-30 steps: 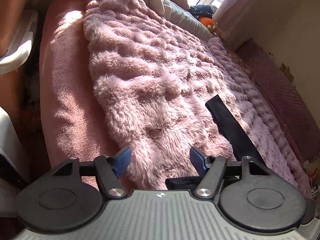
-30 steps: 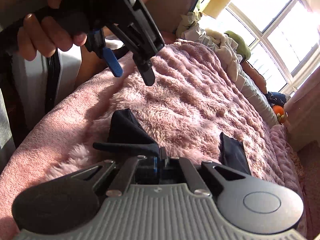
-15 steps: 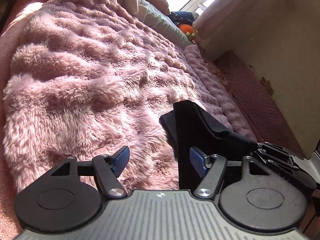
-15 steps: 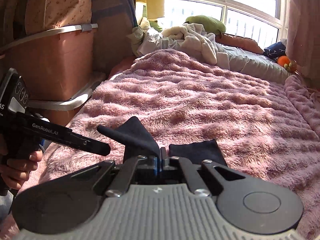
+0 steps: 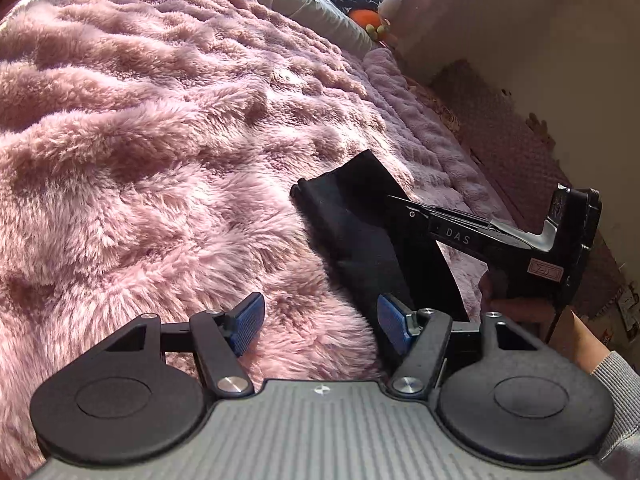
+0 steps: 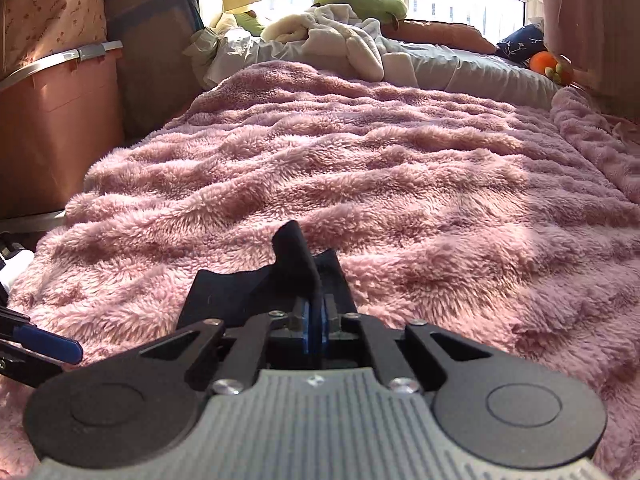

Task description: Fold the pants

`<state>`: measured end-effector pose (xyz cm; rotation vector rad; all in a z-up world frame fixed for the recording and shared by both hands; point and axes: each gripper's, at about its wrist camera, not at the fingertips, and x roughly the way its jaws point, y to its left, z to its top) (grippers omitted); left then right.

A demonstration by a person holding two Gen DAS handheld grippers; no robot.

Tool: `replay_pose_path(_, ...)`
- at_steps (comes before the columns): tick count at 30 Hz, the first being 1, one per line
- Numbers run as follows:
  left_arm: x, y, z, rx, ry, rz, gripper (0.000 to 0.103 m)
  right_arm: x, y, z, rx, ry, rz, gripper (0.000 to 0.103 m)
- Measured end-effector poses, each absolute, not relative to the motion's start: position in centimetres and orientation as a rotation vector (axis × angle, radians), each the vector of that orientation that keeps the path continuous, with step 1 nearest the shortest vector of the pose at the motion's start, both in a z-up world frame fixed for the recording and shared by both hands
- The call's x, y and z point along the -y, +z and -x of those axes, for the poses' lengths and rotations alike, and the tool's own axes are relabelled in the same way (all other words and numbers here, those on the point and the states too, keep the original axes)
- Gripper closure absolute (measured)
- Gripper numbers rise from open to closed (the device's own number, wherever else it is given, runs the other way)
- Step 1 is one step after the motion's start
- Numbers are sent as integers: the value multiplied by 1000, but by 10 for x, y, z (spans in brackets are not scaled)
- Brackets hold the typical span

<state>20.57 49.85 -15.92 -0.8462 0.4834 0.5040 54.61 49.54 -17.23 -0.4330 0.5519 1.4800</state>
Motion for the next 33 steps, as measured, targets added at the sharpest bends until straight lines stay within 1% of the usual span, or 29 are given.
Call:
replay_pose_path(1, -497, -158, -207, -491, 506, 838, 28, -501, -174, -552, -573, 1441, 401, 78)
replay_pose_path(2, -496, -158, -209, -496, 501, 836, 28, -505, -174, -557, -597, 1426, 356, 76)
replay_pose_path(3, -495, -158, -210, -501, 492, 839, 28, -509, -173, -558, -599, 1417, 325, 78)
replay_pose_path(4, -494, -157, -211, -503, 487, 842, 28, -513, -171, -556, -563, 1395, 311, 83)
replay_pose_path(5, -493, -157, -211, -504, 480, 842, 28, -516, -168, -552, -513, 1351, 324, 85)
replay_pose_path(7, -488, -155, -213, -516, 466, 814, 28, -517, -158, -546, -458, 1283, 314, 85)
replay_pose_path(9, -485, -156, -217, -537, 461, 791, 28, -504, -146, -544, -435, 1246, 243, 84)
replay_pose_path(11, -483, -157, -220, -559, 407, 805, 28, -479, -129, -543, -432, 1204, 201, 80)
replay_pose_path(13, -480, -161, -225, -592, 281, 864, 28, -456, -118, -543, -451, 1235, 272, 77)
replay_pose_path(14, -478, -163, -227, -597, 226, 890, 28, -441, -115, -543, -458, 1260, 344, 77)
replay_pose_path(15, -474, -163, -229, -596, 189, 907, 28, -429, -112, -544, -477, 1285, 392, 77)
replay_pose_path(19, -448, -162, -237, -612, 144, 857, 29, -355, -124, -566, -843, 1401, 463, 76)
replay_pose_path(20, -444, -164, -241, -625, 108, 876, 31, -340, -128, -566, -867, 1404, 489, 76)
replay_pose_path(22, -437, -170, -249, -638, 49, 945, 32, -298, -142, -566, -943, 1390, 541, 76)
replay_pose_path(25, -424, -175, -259, -646, 51, 957, 32, -253, -165, -576, -1077, 1341, 508, 76)
replay_pose_path(27, -416, -173, -264, -663, 64, 896, 32, -238, -178, -576, -1108, 1320, 511, 76)
replay_pose_path(29, -410, -174, -267, -677, 73, 856, 34, -229, -187, -575, -1102, 1331, 488, 76)
replay_pose_path(31, -409, -177, -268, -690, 76, 864, 34, -228, -194, -579, -1098, 1334, 439, 76)
replay_pose_path(33, -410, -179, -269, -692, 81, 866, 34, -231, -197, -581, -1088, 1355, 389, 77)
